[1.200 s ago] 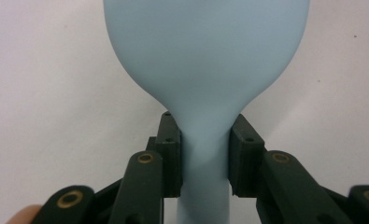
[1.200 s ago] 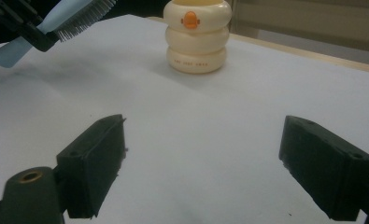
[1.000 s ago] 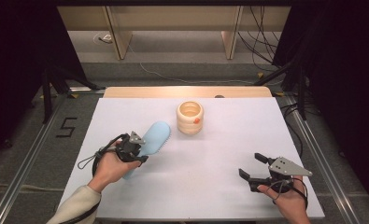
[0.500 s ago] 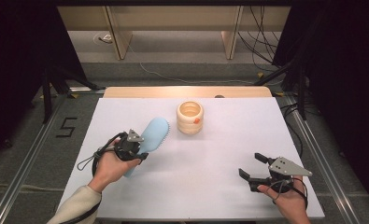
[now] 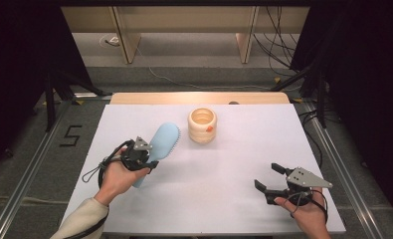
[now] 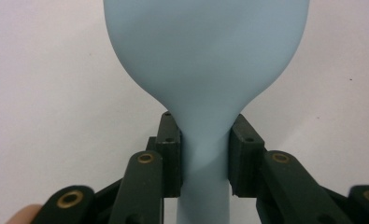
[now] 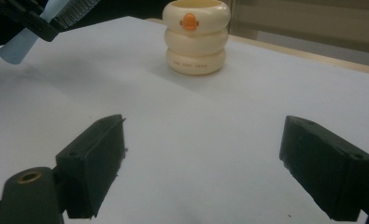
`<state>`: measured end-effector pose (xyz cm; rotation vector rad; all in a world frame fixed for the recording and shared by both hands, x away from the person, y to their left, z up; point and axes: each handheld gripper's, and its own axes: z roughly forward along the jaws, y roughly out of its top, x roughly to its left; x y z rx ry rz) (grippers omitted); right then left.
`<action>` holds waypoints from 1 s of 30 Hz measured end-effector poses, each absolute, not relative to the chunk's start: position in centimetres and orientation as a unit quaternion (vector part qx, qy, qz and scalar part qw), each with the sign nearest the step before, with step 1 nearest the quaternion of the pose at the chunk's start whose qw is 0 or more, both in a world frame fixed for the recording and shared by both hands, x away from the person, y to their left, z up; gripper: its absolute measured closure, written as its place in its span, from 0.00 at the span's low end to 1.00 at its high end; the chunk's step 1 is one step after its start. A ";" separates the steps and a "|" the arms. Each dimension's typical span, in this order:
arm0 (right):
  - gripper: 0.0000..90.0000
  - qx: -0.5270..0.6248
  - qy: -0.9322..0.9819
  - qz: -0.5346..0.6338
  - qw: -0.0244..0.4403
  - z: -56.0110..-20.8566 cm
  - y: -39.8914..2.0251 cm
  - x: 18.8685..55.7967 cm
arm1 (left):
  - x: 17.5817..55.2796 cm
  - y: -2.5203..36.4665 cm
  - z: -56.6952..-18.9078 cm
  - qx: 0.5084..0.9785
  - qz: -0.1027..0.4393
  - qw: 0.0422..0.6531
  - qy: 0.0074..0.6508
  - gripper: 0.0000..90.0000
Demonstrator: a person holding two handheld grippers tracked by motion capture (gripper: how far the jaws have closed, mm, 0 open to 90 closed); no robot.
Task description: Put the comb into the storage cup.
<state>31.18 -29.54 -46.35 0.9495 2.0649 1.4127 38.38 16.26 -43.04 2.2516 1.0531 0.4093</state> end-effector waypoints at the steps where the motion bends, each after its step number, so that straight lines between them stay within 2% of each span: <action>1: 0.17 0.346 0.750 0.514 0.230 -46.3 -29.5 31.2 | 38.4 16.3 -43.0 0.850 0.156 0.307 0.399 0.77; 30: 0.17 0.345 0.750 0.514 0.230 -46.3 -29.5 31.2 | 38.2 16.2 -42.5 0.830 0.175 0.344 0.403 0.77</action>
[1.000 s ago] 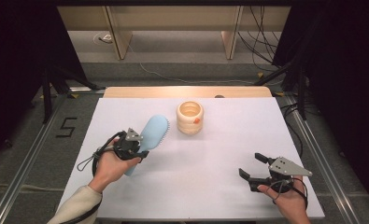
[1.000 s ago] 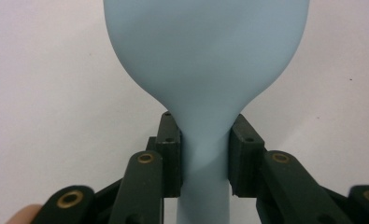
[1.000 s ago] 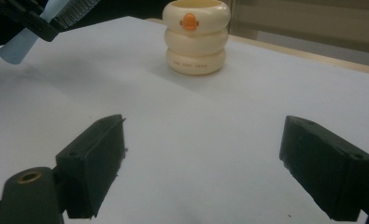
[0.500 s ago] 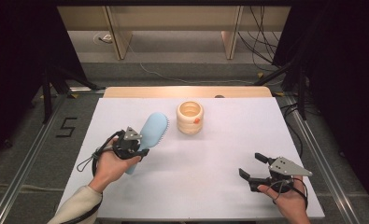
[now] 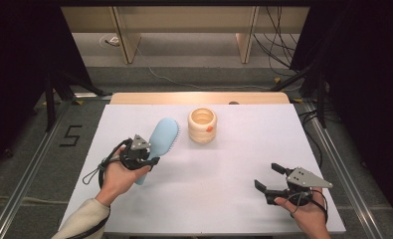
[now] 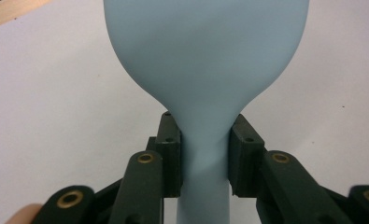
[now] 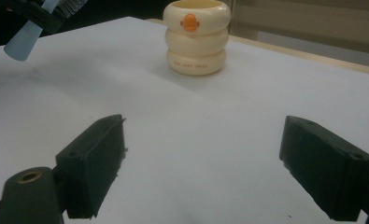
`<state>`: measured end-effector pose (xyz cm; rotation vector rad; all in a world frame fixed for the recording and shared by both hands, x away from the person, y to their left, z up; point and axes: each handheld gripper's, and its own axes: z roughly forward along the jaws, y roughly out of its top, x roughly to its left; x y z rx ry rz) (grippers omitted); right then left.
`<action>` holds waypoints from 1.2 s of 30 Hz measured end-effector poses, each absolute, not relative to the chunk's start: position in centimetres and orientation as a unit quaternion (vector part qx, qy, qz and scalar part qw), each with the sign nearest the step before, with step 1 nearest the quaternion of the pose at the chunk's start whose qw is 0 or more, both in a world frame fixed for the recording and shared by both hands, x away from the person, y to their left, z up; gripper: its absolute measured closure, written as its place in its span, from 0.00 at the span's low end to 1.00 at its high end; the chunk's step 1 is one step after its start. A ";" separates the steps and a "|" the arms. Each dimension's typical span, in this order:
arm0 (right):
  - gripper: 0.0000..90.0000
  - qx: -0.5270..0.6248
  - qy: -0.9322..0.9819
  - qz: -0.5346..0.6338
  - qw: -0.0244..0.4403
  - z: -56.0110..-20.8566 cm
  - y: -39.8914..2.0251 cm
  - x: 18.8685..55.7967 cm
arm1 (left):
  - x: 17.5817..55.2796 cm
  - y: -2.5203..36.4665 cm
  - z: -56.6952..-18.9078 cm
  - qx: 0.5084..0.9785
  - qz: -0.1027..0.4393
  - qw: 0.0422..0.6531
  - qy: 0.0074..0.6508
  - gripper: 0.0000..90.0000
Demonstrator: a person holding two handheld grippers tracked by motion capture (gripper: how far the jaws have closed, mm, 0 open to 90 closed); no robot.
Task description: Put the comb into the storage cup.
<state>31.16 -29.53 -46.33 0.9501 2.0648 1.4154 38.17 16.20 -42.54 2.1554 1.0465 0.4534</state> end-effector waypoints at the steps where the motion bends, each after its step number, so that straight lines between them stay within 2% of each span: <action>1: 0.17 0.345 0.750 0.515 0.230 -46.3 -29.5 31.2 | 38.2 16.2 -42.5 0.831 0.174 0.343 0.402 0.77; 36: 0.17 0.341 0.748 0.520 0.231 -46.3 -29.5 31.2 | 37.7 15.7 -42.0 0.817 0.199 0.386 0.379 0.77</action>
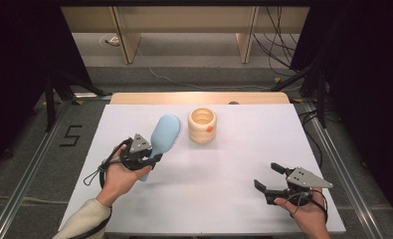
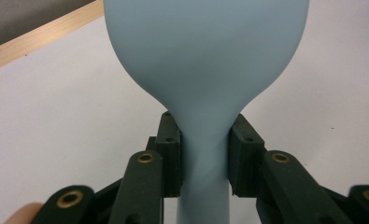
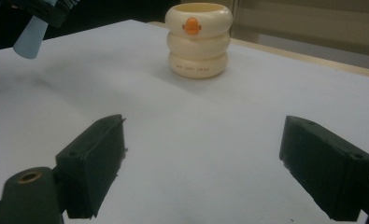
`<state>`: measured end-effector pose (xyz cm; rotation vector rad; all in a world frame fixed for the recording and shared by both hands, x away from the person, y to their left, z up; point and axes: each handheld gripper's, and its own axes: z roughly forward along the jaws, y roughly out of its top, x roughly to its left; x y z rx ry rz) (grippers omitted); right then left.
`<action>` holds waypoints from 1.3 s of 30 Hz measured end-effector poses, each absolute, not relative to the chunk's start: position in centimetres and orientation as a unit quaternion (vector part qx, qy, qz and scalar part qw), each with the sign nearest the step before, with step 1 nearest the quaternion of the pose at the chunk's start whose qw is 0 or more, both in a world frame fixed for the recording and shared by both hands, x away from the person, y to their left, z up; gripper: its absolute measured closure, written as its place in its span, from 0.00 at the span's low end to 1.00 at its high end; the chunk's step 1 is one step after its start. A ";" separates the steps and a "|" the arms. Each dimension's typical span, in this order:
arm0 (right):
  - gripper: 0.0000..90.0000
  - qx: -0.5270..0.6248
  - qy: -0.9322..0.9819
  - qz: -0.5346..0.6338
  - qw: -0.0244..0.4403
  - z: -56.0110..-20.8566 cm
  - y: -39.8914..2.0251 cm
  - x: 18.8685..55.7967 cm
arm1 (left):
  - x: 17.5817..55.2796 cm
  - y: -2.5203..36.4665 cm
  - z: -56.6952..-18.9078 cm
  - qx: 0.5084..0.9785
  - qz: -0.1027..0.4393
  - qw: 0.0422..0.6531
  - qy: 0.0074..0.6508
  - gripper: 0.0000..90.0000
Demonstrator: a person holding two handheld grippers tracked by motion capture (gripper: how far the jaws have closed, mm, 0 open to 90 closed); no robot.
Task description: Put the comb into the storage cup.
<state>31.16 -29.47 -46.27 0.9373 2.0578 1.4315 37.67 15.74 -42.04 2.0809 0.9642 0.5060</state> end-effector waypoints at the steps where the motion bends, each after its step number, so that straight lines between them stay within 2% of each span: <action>1: 0.17 0.341 0.748 0.521 0.231 -46.3 -29.5 31.2 | 37.6 15.7 -42.0 0.816 0.201 0.390 0.377 0.77; 39: 0.14 0.338 0.749 0.520 0.232 -46.1 -29.1 31.2 | 37.0 14.1 -41.2 0.811 0.203 0.424 0.348 0.77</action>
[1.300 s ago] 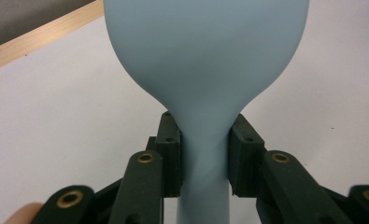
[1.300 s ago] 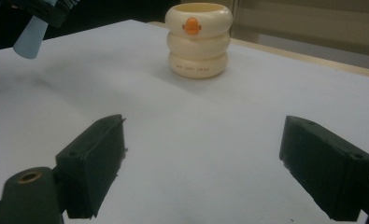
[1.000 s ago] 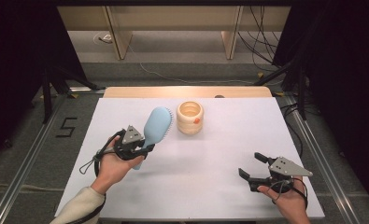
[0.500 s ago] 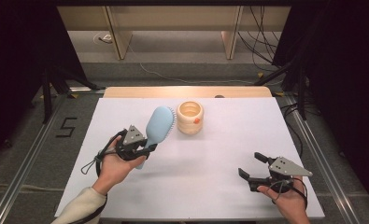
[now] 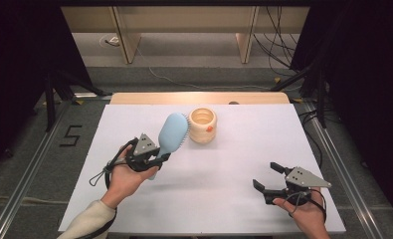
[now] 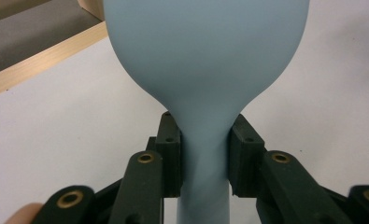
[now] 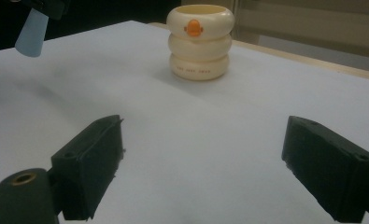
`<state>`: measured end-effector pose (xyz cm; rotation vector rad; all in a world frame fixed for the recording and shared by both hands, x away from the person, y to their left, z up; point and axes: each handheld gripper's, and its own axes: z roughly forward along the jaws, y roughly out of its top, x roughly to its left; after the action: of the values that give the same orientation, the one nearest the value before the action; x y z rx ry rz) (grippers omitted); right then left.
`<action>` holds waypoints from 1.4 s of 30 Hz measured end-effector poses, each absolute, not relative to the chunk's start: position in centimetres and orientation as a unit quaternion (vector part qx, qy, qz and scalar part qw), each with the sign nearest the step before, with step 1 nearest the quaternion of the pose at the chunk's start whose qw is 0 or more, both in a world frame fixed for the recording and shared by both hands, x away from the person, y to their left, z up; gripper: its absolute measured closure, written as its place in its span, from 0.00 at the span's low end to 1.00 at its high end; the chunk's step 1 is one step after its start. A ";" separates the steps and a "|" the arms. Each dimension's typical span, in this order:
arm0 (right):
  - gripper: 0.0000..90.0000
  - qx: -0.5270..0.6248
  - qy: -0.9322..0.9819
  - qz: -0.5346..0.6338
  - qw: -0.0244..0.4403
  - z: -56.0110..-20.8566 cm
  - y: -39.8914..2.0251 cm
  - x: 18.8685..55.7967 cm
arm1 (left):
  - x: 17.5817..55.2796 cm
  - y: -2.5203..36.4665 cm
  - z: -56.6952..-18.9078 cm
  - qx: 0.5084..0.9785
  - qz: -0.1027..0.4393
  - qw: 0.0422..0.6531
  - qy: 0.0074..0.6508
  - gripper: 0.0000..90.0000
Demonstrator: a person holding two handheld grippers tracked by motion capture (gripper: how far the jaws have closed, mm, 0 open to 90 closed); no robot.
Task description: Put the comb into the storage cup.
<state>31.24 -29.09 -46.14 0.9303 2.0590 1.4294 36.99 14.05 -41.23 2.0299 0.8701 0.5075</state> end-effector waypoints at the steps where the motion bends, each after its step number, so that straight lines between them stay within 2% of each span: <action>1: 0.13 0.338 0.749 0.520 0.231 -46.1 -29.1 31.2 | 37.0 14.0 -41.2 0.811 0.204 0.424 0.348 0.77; 7: 0.05 0.335 0.748 0.524 0.230 -46.0 -28.9 31.3 | 37.0 13.8 -41.2 0.810 0.204 0.427 0.346 0.77; 19: 0.01 0.332 0.745 0.531 0.230 -45.6 -28.4 31.7 | 37.0 13.3 -41.1 0.807 0.206 0.432 0.345 0.77; 42: 0.01 0.334 0.725 0.562 0.218 -44.9 -27.4 32.6 | 37.1 12.2 -41.0 0.806 0.207 0.438 0.340 0.77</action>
<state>32.62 -27.41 -44.86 0.9258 2.0059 1.5553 37.15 12.16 -40.97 2.0035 0.8460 0.5140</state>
